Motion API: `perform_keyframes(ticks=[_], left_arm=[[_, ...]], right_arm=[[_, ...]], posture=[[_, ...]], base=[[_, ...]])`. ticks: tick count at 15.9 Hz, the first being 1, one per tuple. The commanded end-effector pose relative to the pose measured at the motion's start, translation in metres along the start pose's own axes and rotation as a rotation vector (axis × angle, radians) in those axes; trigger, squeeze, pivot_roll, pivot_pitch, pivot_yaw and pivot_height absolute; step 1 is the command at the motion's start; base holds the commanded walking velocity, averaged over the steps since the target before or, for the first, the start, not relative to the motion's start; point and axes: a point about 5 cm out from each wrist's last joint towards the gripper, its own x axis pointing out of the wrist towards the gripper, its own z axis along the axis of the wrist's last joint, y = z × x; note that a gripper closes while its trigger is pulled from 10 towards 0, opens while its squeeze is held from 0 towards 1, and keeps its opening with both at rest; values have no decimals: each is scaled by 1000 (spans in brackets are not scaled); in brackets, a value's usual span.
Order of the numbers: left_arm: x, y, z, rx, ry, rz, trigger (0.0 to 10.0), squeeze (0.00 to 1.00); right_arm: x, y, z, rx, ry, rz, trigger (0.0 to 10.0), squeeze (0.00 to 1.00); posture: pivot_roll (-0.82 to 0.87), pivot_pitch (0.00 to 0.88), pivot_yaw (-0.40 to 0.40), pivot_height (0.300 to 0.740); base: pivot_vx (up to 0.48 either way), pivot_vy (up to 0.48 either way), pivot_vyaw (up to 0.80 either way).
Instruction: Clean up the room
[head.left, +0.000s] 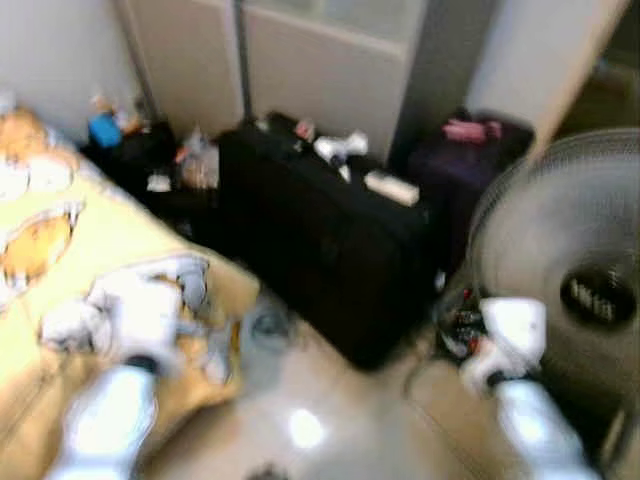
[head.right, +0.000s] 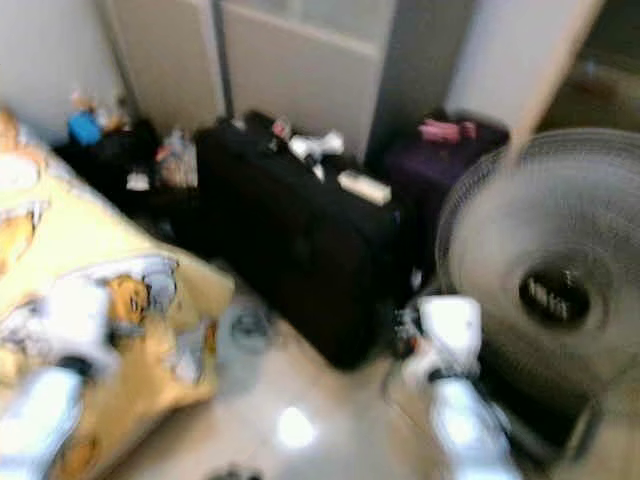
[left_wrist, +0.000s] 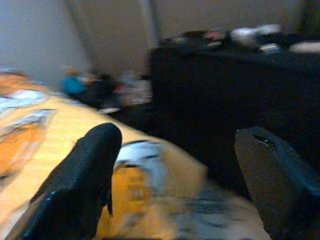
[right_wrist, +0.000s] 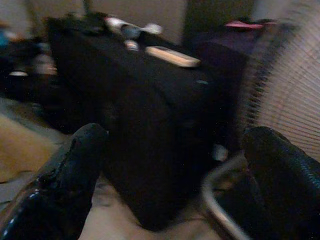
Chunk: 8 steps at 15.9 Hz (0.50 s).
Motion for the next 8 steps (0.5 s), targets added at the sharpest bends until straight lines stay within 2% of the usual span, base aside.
perform_keyframes(ticks=[1,2,3,4,7,8], left_arm=[[3,-1,1,-44,16,18,10000,1000],[8,-7,-1,-70,51,-22,10000,0],[14,-13,6,-84,37,-59,10000,0],[20,-15,9,-71,22,-73,10000,0],[21,-19,14,-10,17,-107,10000,0],[20,-18,13,-17,25,-101,10000,0]], right_arm=[[0,-6,2,13,-3,-15,10000,1000],[4,1,-2,-14,7,27,10000,1000],[9,4,5,17,-11,24,10000,1000],[15,6,7,0,-14,23,10000,1000],[17,3,6,6,-16,-19,10000,1000],[17,1,7,14,-19,-51,10000,1000]], posture=[[13,0,-8,740],[25,0,-26,740],[24,0,-15,740],[4,0,-2,740],[24,0,-5,740],[7,0,3,740]], base=[[0,0,800],[0,0,800],[0,0,800],[0,0,800],[0,0,800],[0,0,0]])
